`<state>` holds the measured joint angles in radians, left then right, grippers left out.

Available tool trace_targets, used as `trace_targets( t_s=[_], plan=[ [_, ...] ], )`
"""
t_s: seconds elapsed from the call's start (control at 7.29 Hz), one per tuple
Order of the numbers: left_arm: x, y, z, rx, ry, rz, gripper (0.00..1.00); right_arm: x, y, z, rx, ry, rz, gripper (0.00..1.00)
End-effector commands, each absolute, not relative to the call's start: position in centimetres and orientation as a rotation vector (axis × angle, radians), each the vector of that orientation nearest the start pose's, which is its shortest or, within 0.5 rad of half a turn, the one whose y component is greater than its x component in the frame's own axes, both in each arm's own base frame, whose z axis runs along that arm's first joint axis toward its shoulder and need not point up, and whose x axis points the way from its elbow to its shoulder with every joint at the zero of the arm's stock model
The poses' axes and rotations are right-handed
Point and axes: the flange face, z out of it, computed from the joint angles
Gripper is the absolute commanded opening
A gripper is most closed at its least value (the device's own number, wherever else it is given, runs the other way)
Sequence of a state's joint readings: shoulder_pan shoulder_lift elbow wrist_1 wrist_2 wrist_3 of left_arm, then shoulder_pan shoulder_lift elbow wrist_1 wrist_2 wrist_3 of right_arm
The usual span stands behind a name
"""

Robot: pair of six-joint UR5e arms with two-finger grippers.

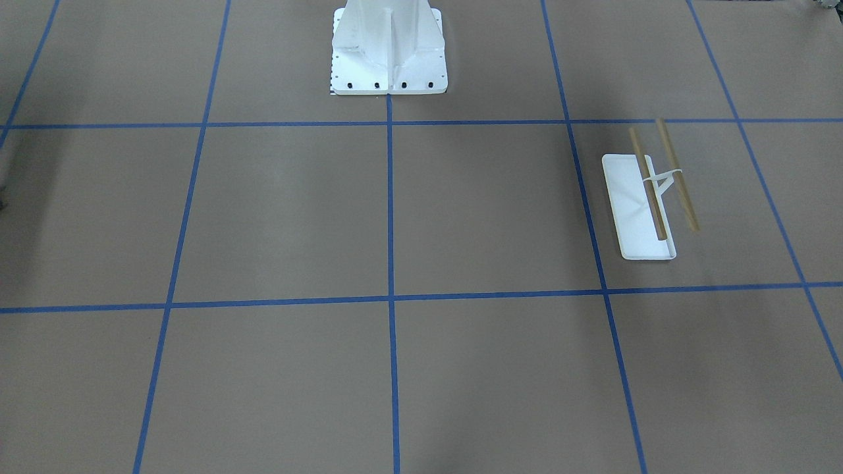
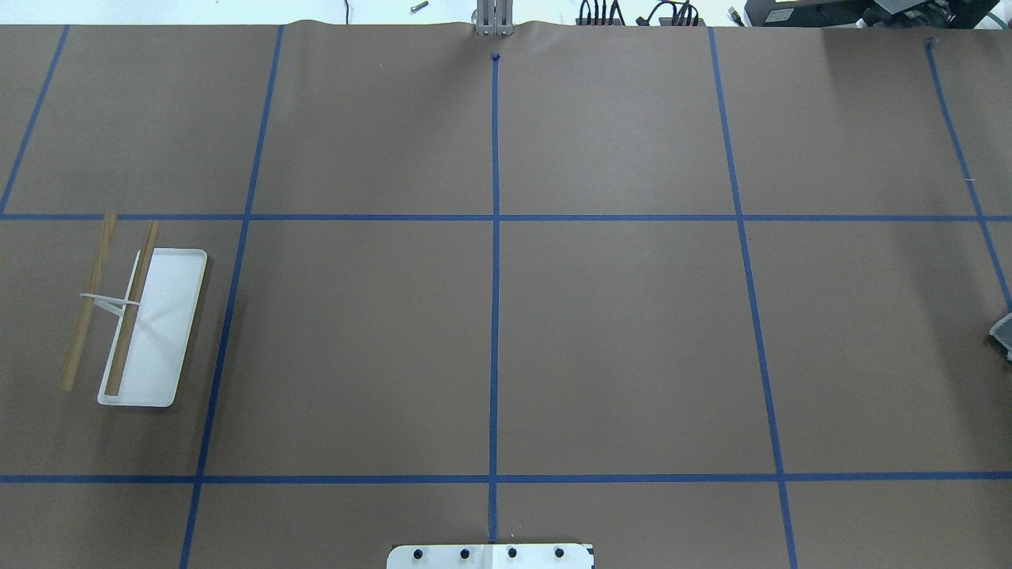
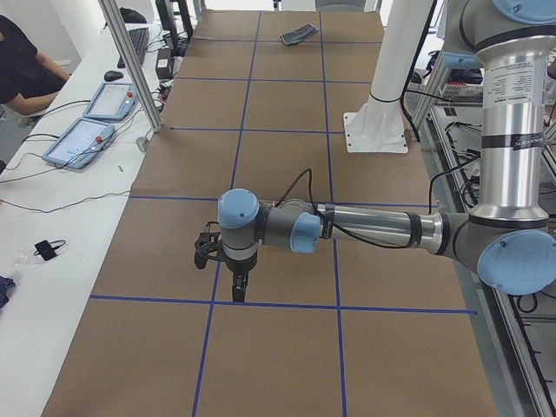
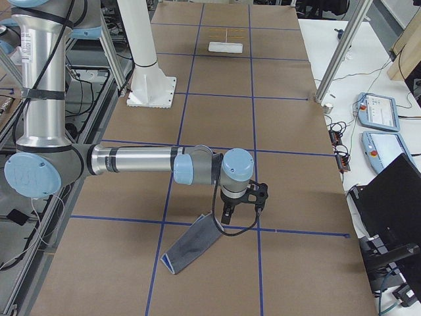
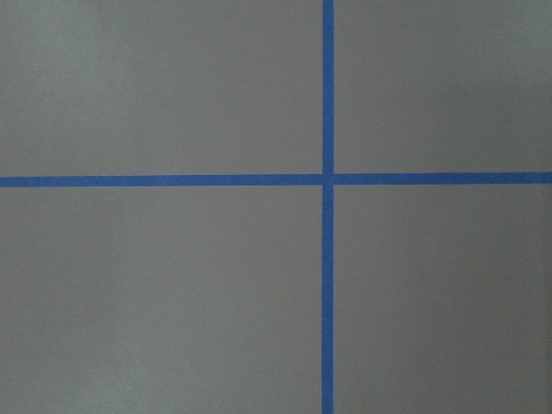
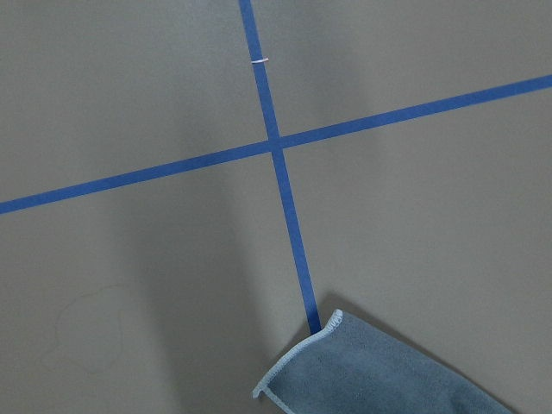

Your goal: Hang towel on rack

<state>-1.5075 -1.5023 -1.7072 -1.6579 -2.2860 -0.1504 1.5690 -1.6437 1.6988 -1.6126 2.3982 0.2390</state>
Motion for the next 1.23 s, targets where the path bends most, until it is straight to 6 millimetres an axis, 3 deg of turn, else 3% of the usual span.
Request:
trace_targets(
  t_s=[0.0,0.69,1.1],
  plan=[
    [-3.7,-47.6,61.6,0.074,0.735,-0.024,0.99,5.9,-46.1,63.0,-0.087,-0.829,0.218,1.0],
    [-3.6,-48.2,61.1,0.088,0.736,-0.013,0.99,5.8,-45.6,62.4,-0.083,-0.87,0.219,1.0],
    [-3.6,-48.1,61.6,0.083,0.737,-0.016,0.99,5.8,-46.9,60.4,-0.038,-0.84,0.196,1.0]
  ],
)
